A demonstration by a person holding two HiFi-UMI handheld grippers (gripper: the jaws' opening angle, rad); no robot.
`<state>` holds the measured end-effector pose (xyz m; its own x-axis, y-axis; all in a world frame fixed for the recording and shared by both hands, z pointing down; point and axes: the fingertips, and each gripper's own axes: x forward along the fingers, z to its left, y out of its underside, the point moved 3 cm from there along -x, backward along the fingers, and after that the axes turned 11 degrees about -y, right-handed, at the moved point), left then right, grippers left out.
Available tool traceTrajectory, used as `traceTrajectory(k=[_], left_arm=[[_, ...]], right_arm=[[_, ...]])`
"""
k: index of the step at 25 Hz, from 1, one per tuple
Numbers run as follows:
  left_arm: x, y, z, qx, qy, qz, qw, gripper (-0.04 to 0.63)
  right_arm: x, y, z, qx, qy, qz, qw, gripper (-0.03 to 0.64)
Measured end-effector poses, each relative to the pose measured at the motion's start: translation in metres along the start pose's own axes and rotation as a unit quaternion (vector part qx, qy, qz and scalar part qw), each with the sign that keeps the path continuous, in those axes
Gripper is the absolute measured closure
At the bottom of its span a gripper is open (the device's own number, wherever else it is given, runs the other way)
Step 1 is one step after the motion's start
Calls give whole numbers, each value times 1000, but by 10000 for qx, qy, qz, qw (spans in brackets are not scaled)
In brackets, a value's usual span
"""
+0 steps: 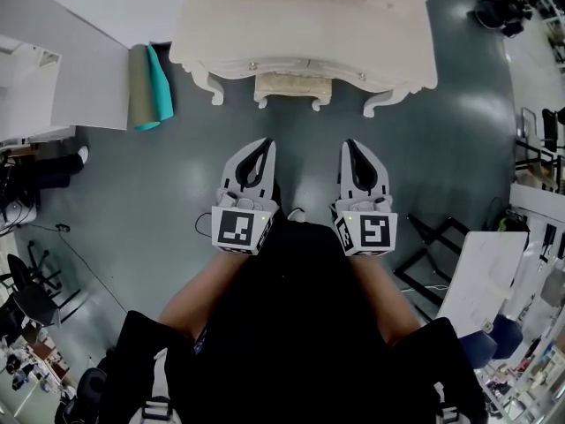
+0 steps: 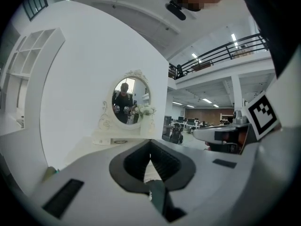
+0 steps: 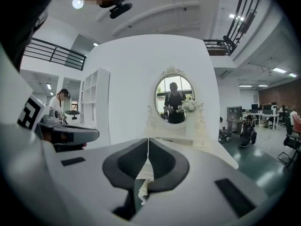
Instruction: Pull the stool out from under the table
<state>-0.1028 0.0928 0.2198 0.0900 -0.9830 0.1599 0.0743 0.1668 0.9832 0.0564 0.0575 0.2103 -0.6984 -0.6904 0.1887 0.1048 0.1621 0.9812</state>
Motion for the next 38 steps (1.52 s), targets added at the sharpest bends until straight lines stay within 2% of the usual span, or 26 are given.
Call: traceTrajectory(k=[7, 10, 14, 17, 23, 29, 34, 38], left_arm=[[46, -14, 42, -151, 105, -55, 9998, 581], [63, -14, 58, -172, 178, -29, 9997, 581], [82, -32, 70, -273, 312, -171, 9990, 581], [93, -26, 81, -243, 337, -78, 9991, 581], [123, -7, 91, -79, 261, 247, 9993, 581], [149, 10, 83, 43, -28, 512, 9987, 581], [176, 13, 74, 137, -12, 513, 9986, 581], [193, 38, 81, -316, -279, 749, 9963, 580]], right_arm=[[53, -5, -5, -61, -79, 269, 9996, 597], [72, -9, -9, -79, 53, 277, 9996, 597], [86, -3, -23, 29, 347, 350, 9988, 597], [92, 7, -30, 215, 453, 453, 9977, 597], [110, 27, -51, 163, 264, 711, 9970, 597], [127, 36, -101, 228, 192, 727, 9969, 597], [148, 44, -129, 282, -31, 685, 9972, 597], [155, 67, -140, 422, -297, 746, 9959, 597]])
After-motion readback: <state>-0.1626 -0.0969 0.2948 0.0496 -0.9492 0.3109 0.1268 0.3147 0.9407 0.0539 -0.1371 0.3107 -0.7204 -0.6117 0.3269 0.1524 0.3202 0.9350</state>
